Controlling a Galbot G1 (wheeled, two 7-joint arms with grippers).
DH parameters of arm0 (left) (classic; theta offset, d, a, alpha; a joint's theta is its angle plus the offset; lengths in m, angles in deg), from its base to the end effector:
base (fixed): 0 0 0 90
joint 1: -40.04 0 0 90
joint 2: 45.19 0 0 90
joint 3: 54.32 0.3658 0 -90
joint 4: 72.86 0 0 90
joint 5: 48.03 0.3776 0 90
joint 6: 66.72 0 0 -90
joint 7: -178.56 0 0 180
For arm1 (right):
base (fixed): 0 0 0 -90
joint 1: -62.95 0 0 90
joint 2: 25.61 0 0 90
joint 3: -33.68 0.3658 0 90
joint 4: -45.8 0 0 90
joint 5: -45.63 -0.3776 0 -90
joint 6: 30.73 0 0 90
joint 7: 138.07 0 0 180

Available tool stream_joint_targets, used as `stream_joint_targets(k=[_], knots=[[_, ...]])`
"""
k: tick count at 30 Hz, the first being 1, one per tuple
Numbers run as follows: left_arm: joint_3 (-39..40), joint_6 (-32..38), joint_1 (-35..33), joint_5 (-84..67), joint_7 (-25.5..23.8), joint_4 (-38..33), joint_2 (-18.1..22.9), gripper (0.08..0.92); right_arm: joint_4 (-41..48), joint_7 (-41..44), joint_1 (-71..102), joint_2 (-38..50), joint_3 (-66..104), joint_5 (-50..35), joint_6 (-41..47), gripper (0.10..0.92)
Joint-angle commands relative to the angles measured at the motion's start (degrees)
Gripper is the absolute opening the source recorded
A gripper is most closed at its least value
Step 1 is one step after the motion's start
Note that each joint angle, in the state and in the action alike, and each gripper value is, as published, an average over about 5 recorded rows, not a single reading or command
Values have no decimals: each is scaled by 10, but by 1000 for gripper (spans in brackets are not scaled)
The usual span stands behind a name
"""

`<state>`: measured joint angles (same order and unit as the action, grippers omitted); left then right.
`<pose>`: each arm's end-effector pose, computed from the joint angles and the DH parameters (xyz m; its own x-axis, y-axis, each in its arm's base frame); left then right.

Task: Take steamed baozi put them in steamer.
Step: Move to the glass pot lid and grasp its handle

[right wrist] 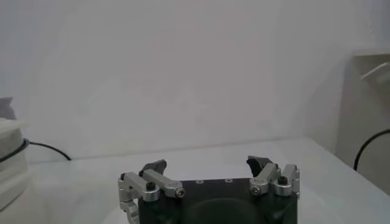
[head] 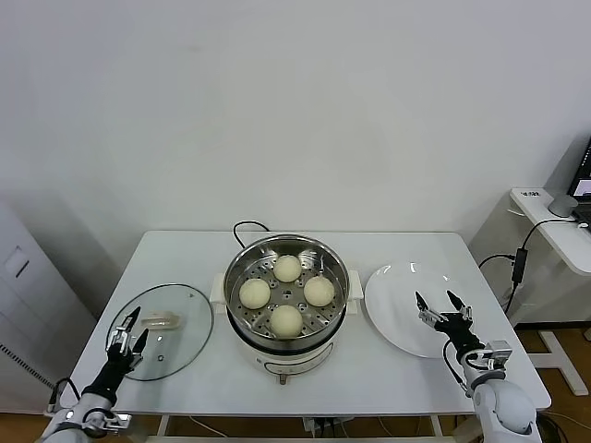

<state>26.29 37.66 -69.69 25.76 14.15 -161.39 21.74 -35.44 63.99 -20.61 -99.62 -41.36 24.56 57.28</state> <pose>0.2421 0.2038 -0.4282 -0.9912 0.1170 0.0611 0.0506 -0.0910 0.9946 0.3156 -0.2092 -0.4184 -0.9896 -0.0874 0.1138 -0.0743 0.9906 0.1147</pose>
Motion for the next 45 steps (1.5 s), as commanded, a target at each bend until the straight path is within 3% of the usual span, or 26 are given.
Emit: stream_joint_targets(k=[1, 29, 45], knots=[[7, 1, 45, 86, 21, 43, 13, 823, 2, 2, 4, -4, 3, 5, -1, 823], [51, -44, 120, 93, -5, 91, 21, 815, 2, 9, 9, -7, 20, 9, -5, 823], [31, -34, 99, 52, -3, 51, 14, 377, 4, 9, 4, -7, 16, 21, -5, 823]])
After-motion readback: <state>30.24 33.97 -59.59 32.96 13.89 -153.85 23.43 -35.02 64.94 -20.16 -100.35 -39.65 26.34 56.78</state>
